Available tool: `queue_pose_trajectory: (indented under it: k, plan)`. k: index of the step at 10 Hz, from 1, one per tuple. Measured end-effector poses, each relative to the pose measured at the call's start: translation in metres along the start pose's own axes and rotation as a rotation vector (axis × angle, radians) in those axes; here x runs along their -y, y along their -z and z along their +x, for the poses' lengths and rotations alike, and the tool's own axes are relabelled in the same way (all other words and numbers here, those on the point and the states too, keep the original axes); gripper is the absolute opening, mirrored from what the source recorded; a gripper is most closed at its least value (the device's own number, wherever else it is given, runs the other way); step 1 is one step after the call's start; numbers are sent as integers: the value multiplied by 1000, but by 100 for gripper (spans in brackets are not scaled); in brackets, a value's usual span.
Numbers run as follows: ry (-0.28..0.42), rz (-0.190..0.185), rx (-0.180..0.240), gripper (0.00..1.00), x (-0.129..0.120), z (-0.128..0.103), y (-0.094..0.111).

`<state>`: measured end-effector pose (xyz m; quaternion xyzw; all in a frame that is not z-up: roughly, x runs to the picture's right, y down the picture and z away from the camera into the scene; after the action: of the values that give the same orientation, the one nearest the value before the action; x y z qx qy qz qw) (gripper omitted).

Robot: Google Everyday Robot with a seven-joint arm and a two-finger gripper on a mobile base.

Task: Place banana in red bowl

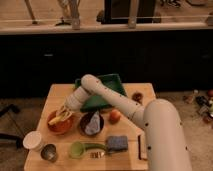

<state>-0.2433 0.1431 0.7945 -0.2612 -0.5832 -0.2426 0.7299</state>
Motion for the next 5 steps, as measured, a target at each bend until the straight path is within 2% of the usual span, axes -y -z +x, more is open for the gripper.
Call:
queue_pose_trajectory:
  k: [3, 5]
  plan:
    - [-1, 8, 4, 78, -4, -2, 2]
    - [-2, 14, 4, 80, -5, -3, 5]
